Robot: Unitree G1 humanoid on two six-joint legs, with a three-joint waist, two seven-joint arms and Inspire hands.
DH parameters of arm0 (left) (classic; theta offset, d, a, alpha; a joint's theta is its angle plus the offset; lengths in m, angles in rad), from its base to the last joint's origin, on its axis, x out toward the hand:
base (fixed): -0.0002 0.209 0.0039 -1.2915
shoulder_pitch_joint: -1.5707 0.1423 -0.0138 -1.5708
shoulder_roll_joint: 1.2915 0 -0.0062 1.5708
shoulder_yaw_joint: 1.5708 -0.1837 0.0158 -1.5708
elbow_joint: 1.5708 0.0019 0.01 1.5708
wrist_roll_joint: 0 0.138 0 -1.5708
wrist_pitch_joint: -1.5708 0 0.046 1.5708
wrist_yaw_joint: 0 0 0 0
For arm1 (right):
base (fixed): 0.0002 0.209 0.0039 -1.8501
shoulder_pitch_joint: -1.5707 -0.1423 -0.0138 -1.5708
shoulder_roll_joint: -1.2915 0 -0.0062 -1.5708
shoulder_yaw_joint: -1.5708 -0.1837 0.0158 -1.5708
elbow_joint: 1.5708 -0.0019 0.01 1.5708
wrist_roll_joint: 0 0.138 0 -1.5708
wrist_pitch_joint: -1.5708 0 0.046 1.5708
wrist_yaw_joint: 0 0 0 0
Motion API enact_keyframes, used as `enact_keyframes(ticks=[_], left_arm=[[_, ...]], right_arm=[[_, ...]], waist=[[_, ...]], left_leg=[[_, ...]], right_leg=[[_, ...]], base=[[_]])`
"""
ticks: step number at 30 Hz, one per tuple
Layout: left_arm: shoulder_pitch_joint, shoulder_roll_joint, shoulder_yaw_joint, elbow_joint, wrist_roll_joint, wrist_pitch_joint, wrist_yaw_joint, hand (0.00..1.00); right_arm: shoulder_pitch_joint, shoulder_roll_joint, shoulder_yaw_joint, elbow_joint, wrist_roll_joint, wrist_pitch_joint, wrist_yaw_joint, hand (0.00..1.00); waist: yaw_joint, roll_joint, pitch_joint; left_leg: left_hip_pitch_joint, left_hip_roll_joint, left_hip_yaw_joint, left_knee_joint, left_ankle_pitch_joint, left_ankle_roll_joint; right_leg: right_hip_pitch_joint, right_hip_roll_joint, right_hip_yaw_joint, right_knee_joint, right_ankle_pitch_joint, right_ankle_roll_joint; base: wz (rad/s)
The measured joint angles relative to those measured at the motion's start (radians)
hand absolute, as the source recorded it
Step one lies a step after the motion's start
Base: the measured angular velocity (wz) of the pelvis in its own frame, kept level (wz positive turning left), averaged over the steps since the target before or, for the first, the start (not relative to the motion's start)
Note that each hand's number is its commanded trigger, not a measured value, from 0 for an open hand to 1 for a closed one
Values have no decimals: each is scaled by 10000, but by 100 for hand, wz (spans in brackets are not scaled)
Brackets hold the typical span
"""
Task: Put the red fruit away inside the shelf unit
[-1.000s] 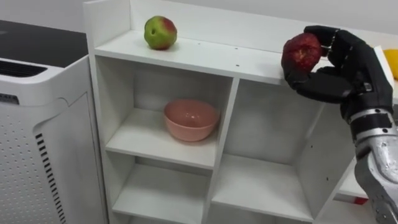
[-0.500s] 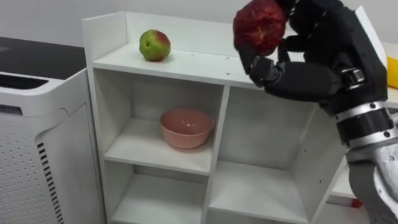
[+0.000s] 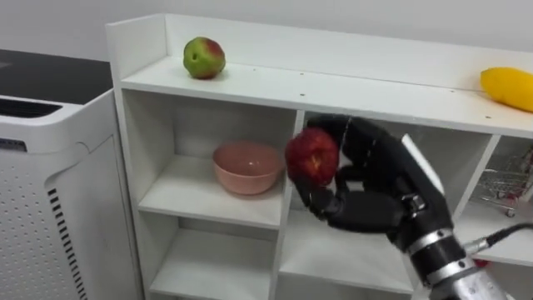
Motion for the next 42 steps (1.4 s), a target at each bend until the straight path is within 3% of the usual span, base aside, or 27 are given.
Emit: enact_keyframes(ticks=[5, 10, 11, 13, 16, 18, 23, 27, 31, 36, 42], left_arm=[[-714, 7, 38, 252, -982, 9, 122, 0], [-1374, -97, -175, 644, -2611, -213, 388, 0], [-1417, -107, -179, 641, -2644, -221, 402, 0], [-1536, -143, -212, 640, -2657, -361, 494, 0], [-1607, -157, -318, 534, -2669, -410, 602, 0], [-1619, -165, -381, 471, -2665, -419, 639, 0], [-1567, -202, -657, 428, -2693, -182, 861, 0], [-1443, -258, -1152, 304, -3458, 91, 919, 0], [-1428, -291, -1473, 149, -3725, 278, 918, 0], [-1394, -275, -1967, -100, -4067, 534, 915, 0], [-1283, -269, -1968, -738, -4221, 563, 927, 0]], right_arm=[[-108, 257, -38, 2466, 400, -22, -331, 100], [-771, 674, -53, 5309, 1834, -20, -807, 100], [-882, 677, -104, 5561, 2085, -21, -855, 100], [-1384, 696, -335, 6439, 2925, -54, -1092, 100], [-1919, 693, -446, 7525, 4407, -116, -1112, 100], [-2073, 667, -544, 7877, 5262, -106, -1091, 100], [-2350, 601, -1218, 8506, 8060, -49, -1087, 100], [-2832, 416, -1547, 8769, 10158, -5, -1098, 100], [-3286, 85, -1592, 9199, 11092, -4, -1094, 100], [-3758, -188, -1604, 9202, 12201, 9, -1112, 100], [-4701, -387, -2615, 9199, 12703, 94, -1365, 100]], waist=[[-3, 100, -5], [16, 325, 164], [13, 331, 171], [72, 399, 289], [115, 344, 392], [195, 338, 422], [432, 367, 457], [619, 421, 477], [868, 432, 476], [866, 462, 460], [807, 499, 436]], left_leg=[[-911, 41, -105, 347, 20, 23], [-1903, -15, -199, 778, 72, 106], [-2063, -47, -200, 840, 89, 134], [-2655, -140, -157, 1093, 153, 229], [-3560, -300, -150, 1539, 214, 331], [-4216, -321, -144, 1902, 198, 362], [-5681, -246, -78, 2565, 159, 439], [-6755, -250, 129, 3040, 215, 501], [-7239, -214, 264, 3249, 250, 517], [-7685, -209, 360, 3382, 256, 506], [-8359, -240, 349, 3692, 308, 529]], right_leg=[[-847, -92, -143, 253, 1, -5], [-2060, -351, -222, 1243, -100, -22], [-2231, -397, -268, 1359, -135, -34], [-2902, -552, -325, 1791, -194, -51], [-3914, -796, -300, 2502, -355, -88], [-4539, -893, -309, 2844, -402, -112], [-5956, -989, -312, 3447, -310, -266], [-7189, -1067, -33, 3948, -305, -317], [-7757, -1114, 36, 4225, -303, -377], [-8272, -1203, 119, 4457, -334, -414], [-8912, -1325, 88, 4797, -399, -463]], base=[[9], [4], [6], [6], [4], [6], [3], [-9], [-4], [1], [6]])
